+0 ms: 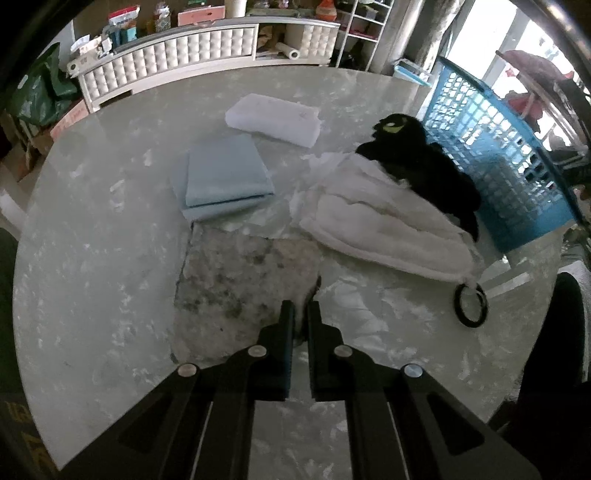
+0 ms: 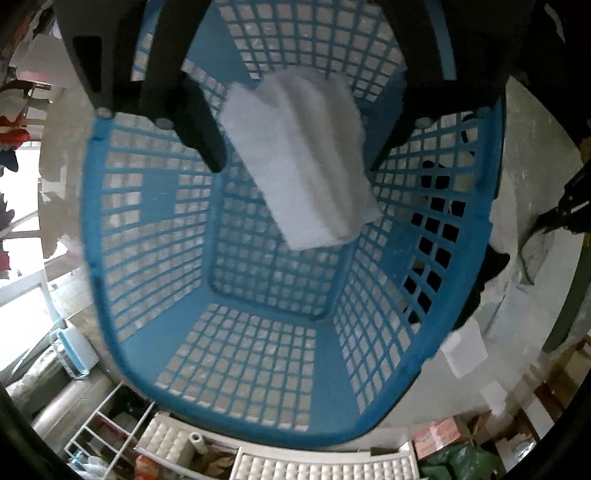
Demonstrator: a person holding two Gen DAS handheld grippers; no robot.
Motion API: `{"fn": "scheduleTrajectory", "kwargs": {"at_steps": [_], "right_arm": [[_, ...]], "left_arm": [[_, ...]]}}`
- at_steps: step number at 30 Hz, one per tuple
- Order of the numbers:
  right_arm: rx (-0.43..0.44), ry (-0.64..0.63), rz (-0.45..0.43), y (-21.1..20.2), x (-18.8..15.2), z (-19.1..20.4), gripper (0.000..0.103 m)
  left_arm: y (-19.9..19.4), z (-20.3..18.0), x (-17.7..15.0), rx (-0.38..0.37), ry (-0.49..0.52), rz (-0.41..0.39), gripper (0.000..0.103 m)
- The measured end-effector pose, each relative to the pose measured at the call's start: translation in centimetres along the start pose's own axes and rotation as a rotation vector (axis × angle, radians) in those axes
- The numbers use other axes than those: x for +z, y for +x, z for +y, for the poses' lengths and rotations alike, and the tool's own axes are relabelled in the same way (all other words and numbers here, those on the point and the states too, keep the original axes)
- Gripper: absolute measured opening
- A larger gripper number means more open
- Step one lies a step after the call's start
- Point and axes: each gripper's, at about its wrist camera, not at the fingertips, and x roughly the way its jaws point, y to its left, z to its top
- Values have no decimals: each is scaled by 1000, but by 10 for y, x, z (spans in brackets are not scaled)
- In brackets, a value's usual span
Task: Organize soft objects
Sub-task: 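Lower the towel into the basket and open the right gripper, then grasp the grey cloth with the left gripper and lift it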
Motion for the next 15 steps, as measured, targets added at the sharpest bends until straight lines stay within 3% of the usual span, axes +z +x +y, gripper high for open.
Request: {"fn": "scheduleTrajectory", "kwargs": {"at_steps": [2,5,15], "right_arm": [[2,22,-34,-14,-2,-7,92],[3,34,-76,-29,-10,-7,98],[38,71,-147,-64,-29,-14,103]], "left_arm": [[-5,-1,-1,-12,8,-9,5],[-12,-5,-3,-6,15,-22,5],[-50,-19,-1,-32,-20,-68,5]]}}
